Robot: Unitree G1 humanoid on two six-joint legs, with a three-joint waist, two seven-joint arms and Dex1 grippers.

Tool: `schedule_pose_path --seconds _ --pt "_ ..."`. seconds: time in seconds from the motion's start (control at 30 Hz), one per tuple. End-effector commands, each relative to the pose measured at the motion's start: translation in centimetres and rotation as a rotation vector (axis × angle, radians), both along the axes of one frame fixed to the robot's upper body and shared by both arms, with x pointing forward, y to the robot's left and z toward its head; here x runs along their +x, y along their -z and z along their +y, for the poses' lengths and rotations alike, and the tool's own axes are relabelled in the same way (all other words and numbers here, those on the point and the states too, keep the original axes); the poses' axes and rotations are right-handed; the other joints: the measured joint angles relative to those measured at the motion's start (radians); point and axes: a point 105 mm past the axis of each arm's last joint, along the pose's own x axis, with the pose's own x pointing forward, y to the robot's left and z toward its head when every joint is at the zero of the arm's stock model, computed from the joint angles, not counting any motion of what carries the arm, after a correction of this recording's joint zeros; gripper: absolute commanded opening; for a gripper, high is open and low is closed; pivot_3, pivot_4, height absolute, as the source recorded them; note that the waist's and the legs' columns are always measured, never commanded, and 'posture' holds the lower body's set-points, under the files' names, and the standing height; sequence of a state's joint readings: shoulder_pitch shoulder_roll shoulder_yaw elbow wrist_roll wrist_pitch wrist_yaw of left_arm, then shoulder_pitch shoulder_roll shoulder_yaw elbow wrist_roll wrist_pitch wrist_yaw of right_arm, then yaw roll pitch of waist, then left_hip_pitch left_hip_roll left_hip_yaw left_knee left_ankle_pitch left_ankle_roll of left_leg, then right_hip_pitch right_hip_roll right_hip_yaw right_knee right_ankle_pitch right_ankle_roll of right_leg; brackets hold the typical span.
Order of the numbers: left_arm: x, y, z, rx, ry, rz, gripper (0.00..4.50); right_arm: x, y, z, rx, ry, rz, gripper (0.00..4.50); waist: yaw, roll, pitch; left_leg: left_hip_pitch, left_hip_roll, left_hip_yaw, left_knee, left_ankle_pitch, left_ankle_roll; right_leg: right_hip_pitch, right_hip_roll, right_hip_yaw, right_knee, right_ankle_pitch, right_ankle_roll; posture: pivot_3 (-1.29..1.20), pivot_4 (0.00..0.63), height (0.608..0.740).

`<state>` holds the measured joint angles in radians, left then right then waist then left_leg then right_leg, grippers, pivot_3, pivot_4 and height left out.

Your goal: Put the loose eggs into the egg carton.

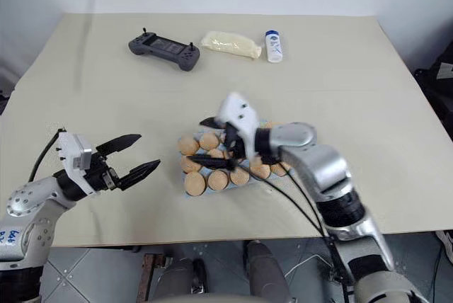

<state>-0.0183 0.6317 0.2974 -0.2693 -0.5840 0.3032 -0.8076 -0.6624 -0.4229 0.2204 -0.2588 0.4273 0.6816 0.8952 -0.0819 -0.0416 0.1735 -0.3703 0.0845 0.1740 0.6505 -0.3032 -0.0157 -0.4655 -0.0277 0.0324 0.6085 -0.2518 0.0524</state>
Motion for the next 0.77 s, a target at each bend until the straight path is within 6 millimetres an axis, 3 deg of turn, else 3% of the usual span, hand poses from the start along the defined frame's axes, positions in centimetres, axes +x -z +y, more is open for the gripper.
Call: schedule_pose_path --seconds 0.03,0.2,0.4,0.53,0.77 --pt "-0.1 -1.2 -0.3 -0.021 0.007 -0.041 4.50 -0.4 -0.4 -3.0 -0.004 0.010 -0.030 4.49 0.001 0.000 0.000 0.000 0.000 0.000 0.000 0.000 0.000 0.000 0.000 0.000 0.000 0.000 0.000 0.00 0.150 0.740" --pt "-0.2 -1.3 -0.7 -0.023 0.029 -0.047 4.50 -0.2 0.8 -9.0 -0.035 0.089 -0.029 4.49 0.004 0.000 0.000 0.000 0.000 0.000 -0.001 0.000 0.000 0.000 0.001 0.000 -0.002 0.000 0.000 0.00 0.150 0.740" --pt "0.0 -1.5 -0.8 -0.012 0.056 -0.063 4.50 -0.9 2.4 -13.7 -0.050 0.150 0.006 4.49 -0.001 0.000 0.000 0.002 -0.001 -0.001 0.000 0.000 0.001 0.002 0.002 0.001 -0.001 0.000 0.001 0.00 0.150 0.740" --pt "0.0 -1.5 -0.9 -0.007 0.081 -0.066 4.50 -0.8 3.1 -15.3 -0.052 0.186 0.013 4.49 -0.003 -0.001 0.000 0.002 -0.002 -0.001 0.002 0.001 0.002 0.002 0.002 0.002 0.000 0.000 0.000 0.00 0.150 0.740" --pt "-0.6 -0.9 -0.8 0.028 0.136 -0.052 4.50 -0.4 4.2 -16.4 -0.090 0.231 0.027 4.49 -0.001 -0.001 0.000 0.002 -0.003 -0.001 0.003 0.001 0.003 0.002 0.002 0.004 0.000 0.000 0.000 0.00 0.150 0.740"
